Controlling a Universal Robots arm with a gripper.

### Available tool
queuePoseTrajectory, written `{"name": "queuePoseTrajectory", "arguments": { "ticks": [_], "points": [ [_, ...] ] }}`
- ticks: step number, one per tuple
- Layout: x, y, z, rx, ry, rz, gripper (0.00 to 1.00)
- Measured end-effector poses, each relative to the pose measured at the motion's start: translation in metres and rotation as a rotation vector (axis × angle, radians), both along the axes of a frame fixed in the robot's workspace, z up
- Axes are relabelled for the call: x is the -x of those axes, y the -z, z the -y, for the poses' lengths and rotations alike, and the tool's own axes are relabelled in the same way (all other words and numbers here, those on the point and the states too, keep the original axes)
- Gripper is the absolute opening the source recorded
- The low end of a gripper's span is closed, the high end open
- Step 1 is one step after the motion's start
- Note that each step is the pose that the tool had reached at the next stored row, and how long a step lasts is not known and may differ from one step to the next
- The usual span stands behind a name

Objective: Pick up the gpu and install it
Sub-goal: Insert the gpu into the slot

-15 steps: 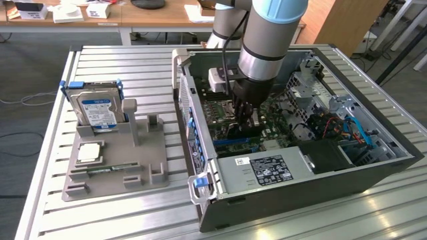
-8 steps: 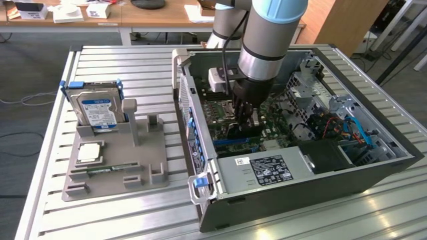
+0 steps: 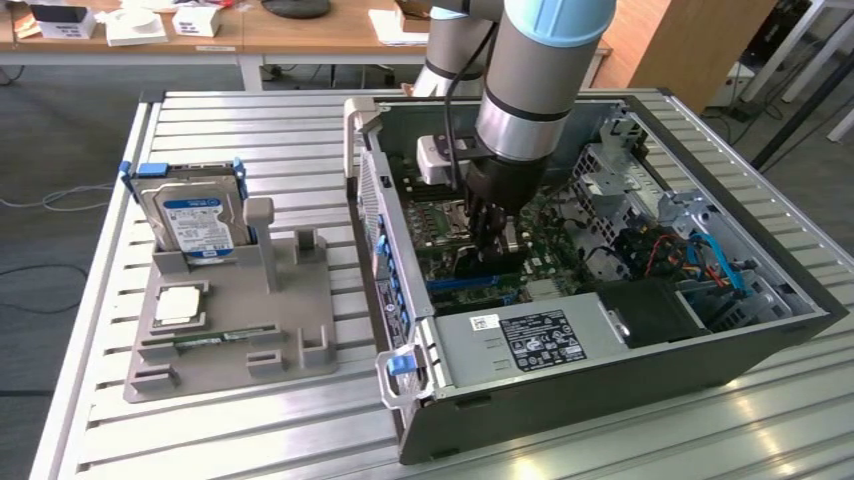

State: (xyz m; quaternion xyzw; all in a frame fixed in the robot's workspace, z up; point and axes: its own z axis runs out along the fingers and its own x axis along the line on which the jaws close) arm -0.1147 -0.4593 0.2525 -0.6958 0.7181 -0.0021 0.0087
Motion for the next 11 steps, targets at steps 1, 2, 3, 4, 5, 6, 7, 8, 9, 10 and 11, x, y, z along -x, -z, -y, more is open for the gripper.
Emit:
{"name": "queuePoseTrajectory", "arguments": {
  "ticks": [1, 2, 3, 4, 5, 6, 7, 8, 9, 10, 11],
  "points": [
    [0.0, 0.0, 0.0, 0.0, 0.0, 0.0001, 0.27],
    [0.0, 0.0, 0.0, 0.0, 0.0, 0.0001, 0.27],
    [0.0, 0.0, 0.0, 0.0, 0.0, 0.0, 0.27],
    [0.0, 0.0, 0.0, 0.0, 0.0, 0.0, 0.27],
    [0.0, 0.0, 0.0, 0.0, 0.0, 0.0001, 0.27],
    [0.0, 0.0, 0.0, 0.0, 0.0, 0.0, 0.27],
    [0.0, 0.0, 0.0, 0.0, 0.0, 0.0, 0.27],
    [0.0, 0.0, 0.0, 0.0001, 0.0, 0.0, 0.27],
    [0.0, 0.0, 0.0, 0.0, 0.0, 0.0001, 0.27],
    [0.0, 0.0, 0.0, 0.0, 0.0, 0.0, 0.27],
    [0.0, 0.0, 0.0, 0.0, 0.0, 0.0, 0.27]
  ]
}}
